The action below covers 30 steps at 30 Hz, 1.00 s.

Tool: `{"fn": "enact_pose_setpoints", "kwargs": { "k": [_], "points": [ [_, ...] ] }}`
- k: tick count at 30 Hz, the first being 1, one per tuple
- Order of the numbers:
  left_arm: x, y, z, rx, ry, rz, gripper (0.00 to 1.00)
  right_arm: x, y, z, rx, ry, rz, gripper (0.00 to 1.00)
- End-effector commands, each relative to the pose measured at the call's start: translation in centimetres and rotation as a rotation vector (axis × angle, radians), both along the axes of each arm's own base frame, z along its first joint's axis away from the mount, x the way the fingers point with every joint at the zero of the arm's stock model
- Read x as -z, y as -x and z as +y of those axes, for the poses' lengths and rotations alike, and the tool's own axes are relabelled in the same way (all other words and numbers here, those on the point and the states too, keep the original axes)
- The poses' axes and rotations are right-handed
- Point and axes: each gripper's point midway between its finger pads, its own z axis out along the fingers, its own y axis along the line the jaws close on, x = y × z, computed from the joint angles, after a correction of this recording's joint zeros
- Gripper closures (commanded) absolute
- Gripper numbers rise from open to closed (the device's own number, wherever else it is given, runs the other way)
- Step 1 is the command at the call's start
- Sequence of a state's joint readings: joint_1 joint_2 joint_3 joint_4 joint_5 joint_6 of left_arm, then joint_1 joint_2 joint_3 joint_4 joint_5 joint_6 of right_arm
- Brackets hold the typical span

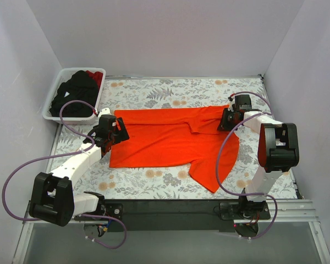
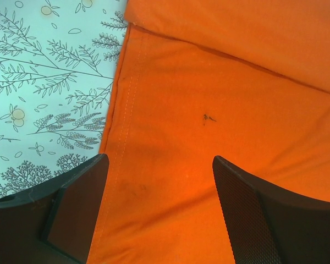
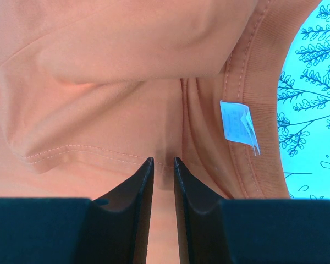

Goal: Fold and stack the t-shirts
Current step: Fold the tshirt

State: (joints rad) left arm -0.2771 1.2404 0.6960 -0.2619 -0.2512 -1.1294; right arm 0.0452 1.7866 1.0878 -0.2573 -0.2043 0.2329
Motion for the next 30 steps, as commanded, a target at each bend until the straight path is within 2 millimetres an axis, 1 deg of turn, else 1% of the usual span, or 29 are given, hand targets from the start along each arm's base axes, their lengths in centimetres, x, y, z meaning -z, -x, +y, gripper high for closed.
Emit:
{"fn": "enact_pose_setpoints", "kwargs": {
  "k": [1, 6, 9, 13, 15, 18, 19, 20, 21, 24, 26, 30],
  "points": [
    [-1.0, -0.6, -0.2, 0.011, -0.004, -0.022, 0.25, -1.1, -0.7, -0.2, 0.000, 0.000, -0.045, 0.73],
    [-0.9, -0.6, -0.2, 0.012, -0.004, -0.021, 0.25, -0.5, -0.4, 0.0, -0.005, -0.008, -0.027, 0.73],
    [-0.9, -0.6, -0.3, 0.014, -0.002, -0.020, 0.25, -0.1, -0.2, 0.0, -0.007, -0.007, -0.017, 0.74],
    [-0.9, -0.6, -0.3, 0.014, -0.002, -0.019, 0.25, 0.2, -0.1, 0.0, -0.007, -0.008, -0.008, 0.82],
    [-1.0, -0.6, -0.3, 0.014, -0.001, -0.022, 0.25, 0.3, -0.1, 0.0, -0.005, -0.007, -0.004, 0.84],
    [-0.9, -0.6, -0.3, 0.016, -0.001, -0.018, 0.25, 0.4, 0.0, 0.0, -0.006, -0.004, -0.003, 0.90],
    [-0.9, -0.6, -0.3, 0.016, -0.001, -0.018, 0.25, 0.4, 0.0, -0.1, -0.004, -0.002, -0.004, 0.95],
    [-0.9, -0.6, -0.2, 0.014, -0.001, -0.020, 0.25, 0.3, 0.0, -0.1, -0.002, -0.002, -0.002, 0.96],
    [-0.9, -0.6, -0.3, 0.017, -0.002, -0.020, 0.25, 0.2, 0.0, -0.1, -0.003, -0.001, -0.004, 0.98],
    [-0.9, -0.6, -0.3, 0.016, -0.001, -0.018, 0.25, -0.5, 0.0, 0.0, -0.007, -0.008, -0.016, 0.99],
    [-0.8, -0.5, -0.3, 0.015, -0.001, -0.017, 0.25, -1.5, -0.2, 0.2, -0.015, -0.018, -0.037, 0.99],
    [-0.9, -0.6, -0.3, 0.016, 0.001, -0.018, 0.25, -3.1, 0.2, 0.4, -0.011, -0.035, -0.051, 0.99]
  ]
}}
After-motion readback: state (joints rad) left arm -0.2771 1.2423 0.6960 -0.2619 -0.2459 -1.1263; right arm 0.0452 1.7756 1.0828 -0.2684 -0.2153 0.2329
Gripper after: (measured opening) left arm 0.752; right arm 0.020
